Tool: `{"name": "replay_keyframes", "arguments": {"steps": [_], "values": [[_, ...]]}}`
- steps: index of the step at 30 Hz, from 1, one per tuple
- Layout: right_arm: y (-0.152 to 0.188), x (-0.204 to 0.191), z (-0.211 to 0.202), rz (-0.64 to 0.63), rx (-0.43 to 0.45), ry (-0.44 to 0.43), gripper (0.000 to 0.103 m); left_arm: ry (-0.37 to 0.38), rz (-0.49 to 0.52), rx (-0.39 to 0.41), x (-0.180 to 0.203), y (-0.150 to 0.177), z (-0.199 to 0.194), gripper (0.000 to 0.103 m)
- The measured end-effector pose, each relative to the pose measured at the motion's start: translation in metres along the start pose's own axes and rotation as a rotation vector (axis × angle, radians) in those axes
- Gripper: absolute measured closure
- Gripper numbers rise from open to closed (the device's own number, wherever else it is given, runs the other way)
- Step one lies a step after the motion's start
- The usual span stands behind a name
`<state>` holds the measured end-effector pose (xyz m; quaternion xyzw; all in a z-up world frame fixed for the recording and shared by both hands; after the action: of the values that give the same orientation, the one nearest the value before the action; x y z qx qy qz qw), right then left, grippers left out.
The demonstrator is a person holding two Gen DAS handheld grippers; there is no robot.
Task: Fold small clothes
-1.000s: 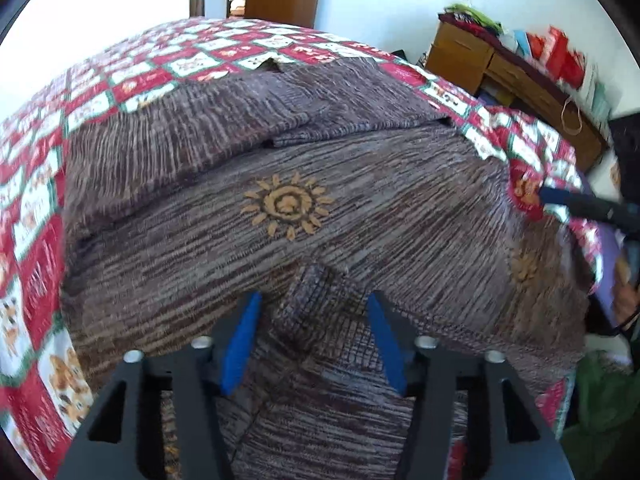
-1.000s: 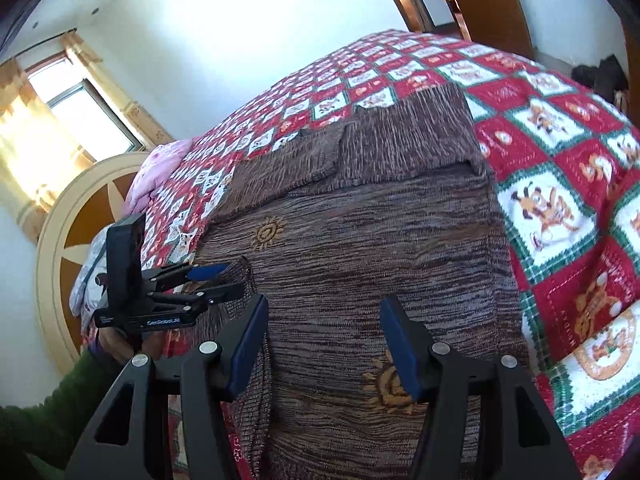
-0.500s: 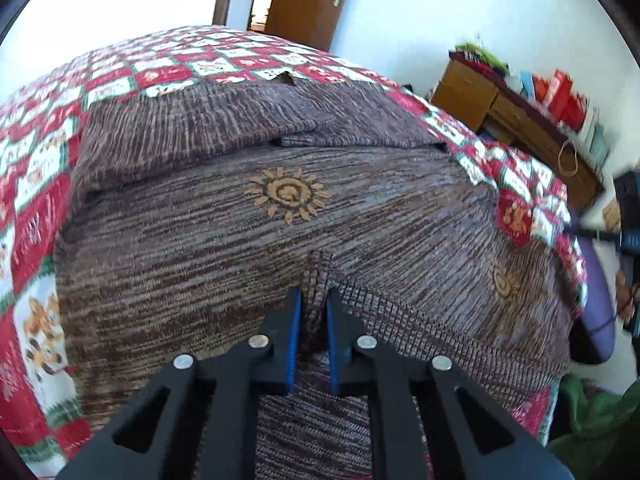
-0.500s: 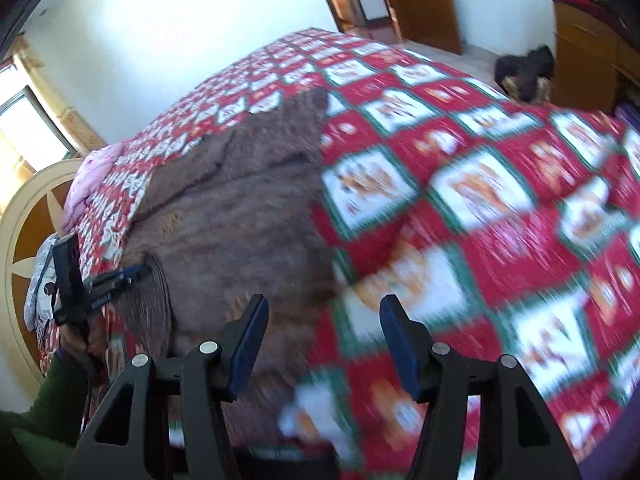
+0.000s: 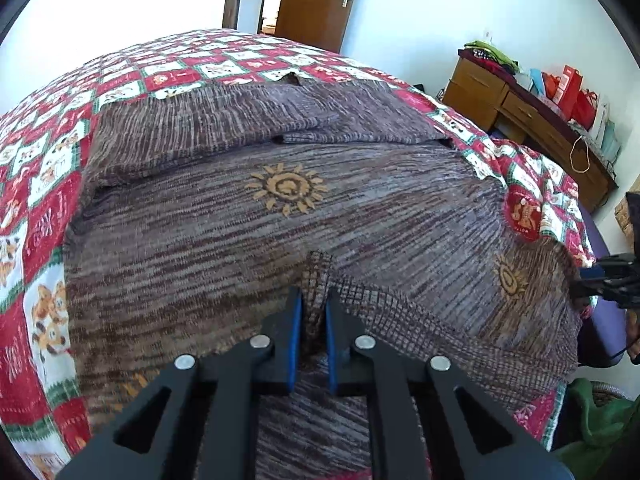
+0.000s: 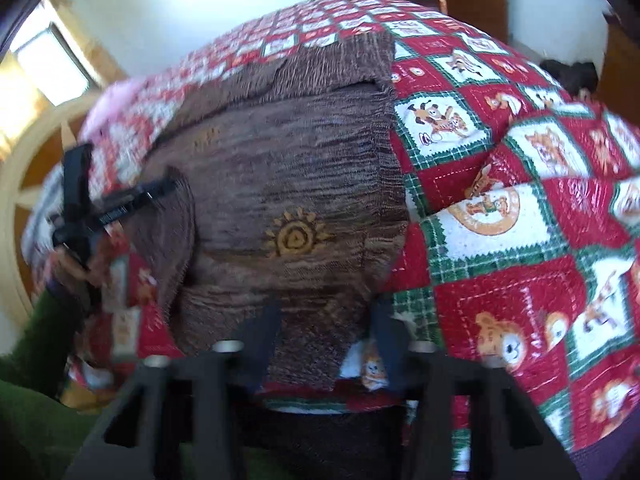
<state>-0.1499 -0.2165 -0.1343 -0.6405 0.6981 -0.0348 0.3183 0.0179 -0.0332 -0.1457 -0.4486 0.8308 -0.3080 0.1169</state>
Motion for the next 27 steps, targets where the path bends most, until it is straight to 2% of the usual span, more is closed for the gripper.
{"name": "replay_keyframes", "arguments": {"steps": [2, 5, 7, 11, 14, 15, 17, 20, 22, 25, 27], "values": [[0.001, 0.006, 0.001, 0.017, -0.012, -0.004, 0.091, 0.006, -0.026, 0.002, -0.002, 0.002, -0.003, 0.093], [-0.002, 0.013, 0.000, 0.086, -0.015, -0.065, 0.093, 0.028, -0.106, 0.021, -0.011, -0.001, -0.014, 0.094], [-0.007, 0.011, -0.003, 0.127, -0.012, -0.141, 0.094, 0.042, -0.156, 0.052, -0.018, -0.008, -0.027, 0.094], [-0.045, -0.007, -0.019, 0.164, 0.048, -0.340, 0.094, 0.033, -0.225, 0.110, -0.041, -0.027, -0.049, 0.094], [-0.088, -0.010, -0.021, 0.209, 0.104, -0.481, 0.094, -0.021, -0.286, 0.143, -0.067, -0.041, -0.053, 0.094], [-0.100, -0.008, -0.017, 0.220, 0.118, -0.500, 0.094, -0.038, -0.312, 0.144, -0.076, -0.044, -0.051, 0.094], [-0.130, 0.007, -0.001, 0.255, 0.154, -0.524, 0.094, -0.073, -0.371, 0.141, -0.096, -0.048, -0.042, 0.094], [-0.158, 0.032, 0.032, 0.332, 0.187, -0.536, 0.091, -0.138, -0.428, 0.111, -0.120, -0.047, -0.022, 0.094], [-0.173, 0.057, 0.053, 0.401, 0.220, -0.507, 0.089, -0.158, -0.470, 0.084, -0.129, -0.041, -0.007, 0.094], [-0.187, 0.083, 0.054, 0.474, 0.304, -0.498, 0.083, -0.170, -0.505, 0.062, -0.136, -0.032, 0.004, 0.094], [-0.189, 0.091, 0.040, 0.462, 0.354, -0.476, 0.077, -0.157, -0.524, 0.077, -0.137, -0.028, 0.006, 0.094]]}}
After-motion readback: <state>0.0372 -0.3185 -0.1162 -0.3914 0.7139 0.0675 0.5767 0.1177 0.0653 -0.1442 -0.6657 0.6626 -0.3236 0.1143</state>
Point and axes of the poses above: each gripper's, at about its wrist camera, not at the fingertips, and z roughly the way its jaws point, x to its right, y to its underside, the point moved 10 cm from there along z, roughly the way its jaws point, and after that the axes turned 10 degrees about -y, right-handed, at the moved point
